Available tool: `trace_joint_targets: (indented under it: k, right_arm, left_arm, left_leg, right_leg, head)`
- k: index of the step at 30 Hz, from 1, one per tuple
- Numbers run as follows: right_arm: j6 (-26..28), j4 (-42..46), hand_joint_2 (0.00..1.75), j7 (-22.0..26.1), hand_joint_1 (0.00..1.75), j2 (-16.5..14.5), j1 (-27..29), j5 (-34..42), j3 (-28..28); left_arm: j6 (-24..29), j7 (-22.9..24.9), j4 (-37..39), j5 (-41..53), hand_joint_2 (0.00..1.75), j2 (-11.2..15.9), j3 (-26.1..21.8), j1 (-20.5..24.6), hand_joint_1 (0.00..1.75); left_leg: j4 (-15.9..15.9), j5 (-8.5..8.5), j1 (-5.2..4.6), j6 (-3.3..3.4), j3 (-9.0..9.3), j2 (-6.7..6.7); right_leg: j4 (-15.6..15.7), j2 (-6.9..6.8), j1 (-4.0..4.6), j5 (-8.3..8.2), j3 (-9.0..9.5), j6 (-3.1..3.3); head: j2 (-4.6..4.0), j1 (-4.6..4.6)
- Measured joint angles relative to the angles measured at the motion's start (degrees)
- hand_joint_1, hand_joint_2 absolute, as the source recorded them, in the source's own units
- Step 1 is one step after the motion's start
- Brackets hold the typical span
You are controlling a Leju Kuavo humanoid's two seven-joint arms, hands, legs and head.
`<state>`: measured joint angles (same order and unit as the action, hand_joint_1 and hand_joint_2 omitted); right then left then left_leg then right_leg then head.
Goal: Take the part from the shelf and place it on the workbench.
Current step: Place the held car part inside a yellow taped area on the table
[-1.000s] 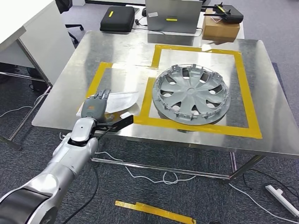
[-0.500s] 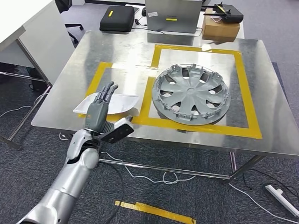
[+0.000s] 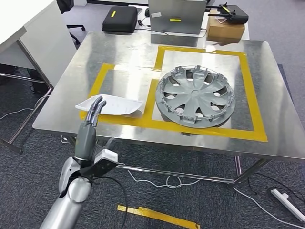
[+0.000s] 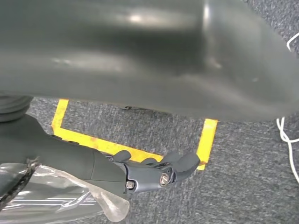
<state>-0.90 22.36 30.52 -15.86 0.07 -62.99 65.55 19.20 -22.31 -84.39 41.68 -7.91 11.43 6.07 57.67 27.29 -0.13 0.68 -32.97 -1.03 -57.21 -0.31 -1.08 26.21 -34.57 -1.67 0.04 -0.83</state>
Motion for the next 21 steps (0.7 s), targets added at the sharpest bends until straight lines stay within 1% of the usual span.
trace_joint_targets:
  k: [1,2,3,4,5,6,7,8,9,10,11,12,13,14,16,17,18,19,20,21]
  right_arm:
    - [-0.20,0.40,0.00,-0.14,0.00,-0.32,0.05,-0.25,0.32]
    - [-0.38,0.82,0.00,-0.29,0.00,-0.57,0.08,-0.53,0.65]
    - [-0.55,1.27,0.00,-0.41,0.00,-0.79,0.13,-0.85,1.02]
    - [-0.70,1.66,0.00,-0.59,0.00,-0.96,0.20,-1.20,1.38]
    - [-0.84,2.06,0.00,-0.83,0.00,-1.12,0.25,-1.56,1.73]
    - [-1.00,2.48,0.00,-1.09,0.00,-1.31,0.30,-1.93,2.09]
    - [-1.16,2.93,0.00,-1.42,0.00,-1.51,0.34,-2.30,2.45]
    - [-1.34,3.42,0.00,-1.74,0.00,-1.72,0.40,-2.69,2.80]
    - [-1.50,3.89,0.00,-2.04,0.00,-1.92,0.50,-3.08,3.13]
    - [-1.59,4.31,0.00,-2.35,0.00,-2.11,0.58,-3.50,3.42]
    - [-1.62,4.64,0.00,-2.61,0.00,-2.31,0.62,-3.89,3.68]
    - [-1.62,4.86,0.00,-2.89,0.00,-2.58,0.60,-4.30,3.88]
    - [-1.59,5.03,0.00,-3.18,0.00,-2.81,0.55,-4.73,4.05]
    - [-1.54,5.13,0.00,-3.45,0.00,-2.99,0.51,-5.12,4.19]
    - [-1.41,5.28,0.00,-3.90,0.00,-3.12,0.58,-5.83,4.56]
    - [-1.35,5.34,0.00,-4.06,0.00,-3.14,0.64,-6.10,4.78]
    - [-1.31,5.39,0.00,-4.16,0.00,-3.18,0.70,-6.32,4.99]
    - [-1.28,5.46,0.00,-4.23,0.00,-3.22,0.75,-6.52,5.16]
    - [-1.24,5.55,0.00,-4.29,0.00,-3.26,0.78,-6.76,5.35]
    - [-1.23,5.61,0.00,-4.36,0.00,-3.29,0.82,-7.03,5.51]
  left_arm:
    - [0.24,-1.59,-1.24,-2.35,0.00,0.19,-0.41,-1.60,0.00]
    - [0.56,-3.23,-2.49,-4.95,0.00,0.36,-1.03,-3.21,0.00]
    - [0.92,-4.92,-3.55,-7.63,0.00,0.46,-1.89,-4.81,0.00]
    - [1.19,-6.34,-4.31,-10.29,0.00,0.48,-2.90,-6.24,0.00]
    - [1.31,-7.58,-4.84,-12.97,0.00,0.47,-4.09,-7.59,0.00]
    - [1.33,-8.64,-5.18,-15.57,0.00,0.42,-5.54,-8.86,0.00]
    - [1.36,-9.52,-5.36,-17.89,0.00,0.31,-7.10,-10.05,0.00]
    - [1.39,-10.33,-5.45,-19.96,0.00,0.10,-8.88,-11.14,0.00]
    - [1.46,-11.07,-5.48,-21.84,0.00,-0.22,-10.95,-12.06,0.00]
    - [1.47,-11.65,-5.47,-23.51,0.00,-0.65,-13.15,-12.82,0.00]
    - [1.20,-12.05,-5.42,-25.16,0.00,-1.15,-15.57,-13.39,0.00]
    - [0.67,-12.27,-5.32,-26.92,0.00,-1.65,-18.04,-13.80,0.00]
    - [-0.22,-12.35,-5.03,-28.81,0.00,-2.13,-20.51,-14.00,0.00]
    - [-1.47,-12.38,-4.38,-30.78,0.00,-2.62,-23.21,-14.05,0.00]
    - [-3.94,-12.51,-2.18,-33.80,0.00,-3.58,-28.73,-14.07,0.00]
    - [-4.87,-12.59,-0.87,-34.59,0.00,-4.03,-31.32,-14.10,0.00]
    - [-5.43,-12.59,0.28,-34.94,0.00,-4.44,-33.60,-14.10,0.00]
    - [-5.78,-12.39,1.44,-35.08,0.00,-4.80,-35.62,-13.96,0.00]
    - [-6.10,-12.07,2.79,-35.12,0.00,-5.12,-37.59,-13.63,0.00]
    - [-6.42,-11.73,4.48,-35.19,0.00,-5.38,-39.64,-13.17,0.00]
  left_leg:
    - [-0.32,-0.18,-0.07,0.50,0.19,-0.01]
    - [-1.11,-0.64,0.05,0.86,0.64,-0.15]
    - [-1.98,-1.19,0.21,1.20,1.15,-0.29]
    - [-2.81,-1.69,0.42,1.39,1.57,-0.42]
    - [-3.22,-2.00,0.59,1.45,1.75,-0.55]
    - [-3.28,-2.11,0.62,1.55,1.66,-0.56]
    - [-3.18,-2.14,0.66,1.46,1.46,-0.57]
    - [-3.03,-2.17,0.72,1.30,1.25,-0.59]
    - [-2.82,-2.18,0.88,1.01,1.03,-0.59]
    - [-2.48,-2.12,1.13,0.58,0.78,-0.57]
    - [-1.86,-1.95,1.37,-0.01,0.48,-0.54]
    - [-1.16,-1.72,1.55,-0.68,0.09,-0.46]
    - [-0.36,-1.49,1.65,-1.29,-0.30,-0.37]
    - [0.21,-1.39,1.65,-1.78,-0.59,-0.30]
    - [0.52,-1.72,1.82,-2.33,-0.85,-0.18]
    - [0.57,-1.67,2.02,-2.53,-1.00,-0.14]
    - [1.18,-0.88,2.18,-2.64,-1.40,-0.08]
    - [2.81,0.78,2.25,-2.65,-2.15,0.00]
    - [5.69,3.24,2.20,-2.51,-3.24,0.12]
    - [9.55,5.98,2.04,-2.24,-4.49,0.23]
  right_leg:
    - [0.26,0.00,-0.04,-0.14,0.17,-0.26]
    - [0.28,0.00,0.02,0.00,0.17,-0.39]
    - [-0.20,0.05,0.09,0.65,0.02,-0.52]
    - [-1.78,0.12,0.13,2.02,-0.56,-0.63]
    - [-4.65,0.16,0.04,3.99,-1.71,-0.75]
    - [-8.34,0.20,-0.09,6.17,-3.12,-0.98]
    - [-11.93,0.22,-0.29,7.90,-4.50,-1.25]
    - [-14.21,0.20,-0.53,8.74,-5.24,-1.56]
    - [-14.30,0.18,-0.82,8.46,-4.88,-1.91]
    - [-12.03,0.14,-1.18,7.22,-3.28,-2.33]
    - [-8.17,0.11,-1.60,5.85,-0.91,-2.89]
    - [-4.77,0.29,-1.76,4.90,1.12,-3.26]
    - [-2.40,0.51,-1.85,4.37,2.59,-3.09]
    - [-1.46,0.76,-1.79,4.38,3.17,-2.67]
    - [-1.96,1.06,-1.47,4.15,2.91,-1.12]
    - [-2.09,1.05,-1.32,3.88,2.61,-0.53]
    - [-2.15,1.05,-1.14,3.54,2.26,0.05]
    - [-2.13,1.00,-0.95,3.15,1.81,0.60]
    - [-2.08,0.92,-0.73,2.75,1.33,1.08]
    - [-2.08,0.86,-0.45,2.38,0.80,1.42]
  head:
    - [0.00,0.05]
    - [0.00,0.10]
    - [0.00,0.11]
    - [0.00,0.05]
    - [0.00,0.01]
    - [0.00,0.01]
    - [0.00,0.02]
    - [0.00,0.04]
    - [0.00,0.05]
    - [0.00,0.04]
    - [0.00,0.04]
    - [0.00,-0.06]
    - [0.00,0.00]
    - [0.00,0.07]
    - [0.00,0.37]
    - [0.00,0.47]
    - [0.00,0.57]
    - [0.00,0.68]
    - [0.00,0.83]
    - [0.00,0.89]
